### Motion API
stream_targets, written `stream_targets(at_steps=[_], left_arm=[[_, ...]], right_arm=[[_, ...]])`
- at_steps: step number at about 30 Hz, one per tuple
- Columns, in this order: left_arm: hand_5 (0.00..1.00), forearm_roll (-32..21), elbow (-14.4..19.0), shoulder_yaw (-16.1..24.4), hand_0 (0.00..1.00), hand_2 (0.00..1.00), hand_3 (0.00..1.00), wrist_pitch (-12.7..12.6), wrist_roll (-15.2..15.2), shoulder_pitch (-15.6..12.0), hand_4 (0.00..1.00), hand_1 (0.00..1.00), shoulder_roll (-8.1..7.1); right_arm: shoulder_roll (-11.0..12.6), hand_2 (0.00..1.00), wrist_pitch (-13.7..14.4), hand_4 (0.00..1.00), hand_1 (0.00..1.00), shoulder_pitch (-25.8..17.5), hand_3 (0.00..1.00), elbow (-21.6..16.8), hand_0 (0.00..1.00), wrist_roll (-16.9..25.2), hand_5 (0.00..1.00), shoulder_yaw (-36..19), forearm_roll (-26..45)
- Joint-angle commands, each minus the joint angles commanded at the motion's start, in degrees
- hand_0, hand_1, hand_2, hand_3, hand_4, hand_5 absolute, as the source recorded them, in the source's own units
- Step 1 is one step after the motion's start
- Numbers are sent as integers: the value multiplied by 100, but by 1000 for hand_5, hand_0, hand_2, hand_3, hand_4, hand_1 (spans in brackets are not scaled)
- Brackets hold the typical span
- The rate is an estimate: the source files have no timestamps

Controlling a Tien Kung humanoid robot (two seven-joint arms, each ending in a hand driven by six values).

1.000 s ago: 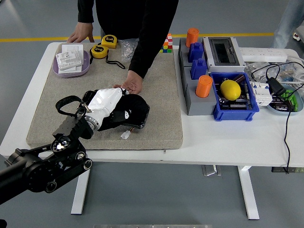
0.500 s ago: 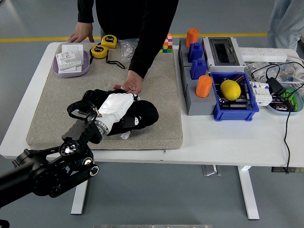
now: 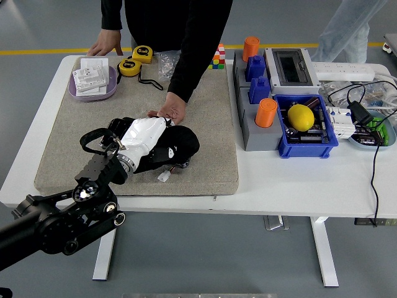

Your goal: Pick the rag up,wipe the panel,place it on the desk

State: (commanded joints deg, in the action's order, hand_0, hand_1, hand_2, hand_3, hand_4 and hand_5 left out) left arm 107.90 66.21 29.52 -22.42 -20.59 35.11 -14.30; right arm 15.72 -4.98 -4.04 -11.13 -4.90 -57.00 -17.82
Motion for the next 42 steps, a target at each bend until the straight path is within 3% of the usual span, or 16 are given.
stream_targets(at_steps=[16,34,42], left_arm=[[2,154,-444,917,278,516,430,-31,45,-259,37,157,-196],[2,303,-598,1313,276,512,427,-127,18,-413,31,155,-391],[2,329,-707,1571,275,511,426,-152,33,-480,30,154,-375]], right_arm=[[-6,698,7,998,676,-23,616,-9,740,-12,549,-51,-35],[-21,697,7,998,672,-39,617,-19,739,-25,549,-93,-113],[-18,698,-2,998,672,-47,617,-17,739,-31,550,-96,-130]])
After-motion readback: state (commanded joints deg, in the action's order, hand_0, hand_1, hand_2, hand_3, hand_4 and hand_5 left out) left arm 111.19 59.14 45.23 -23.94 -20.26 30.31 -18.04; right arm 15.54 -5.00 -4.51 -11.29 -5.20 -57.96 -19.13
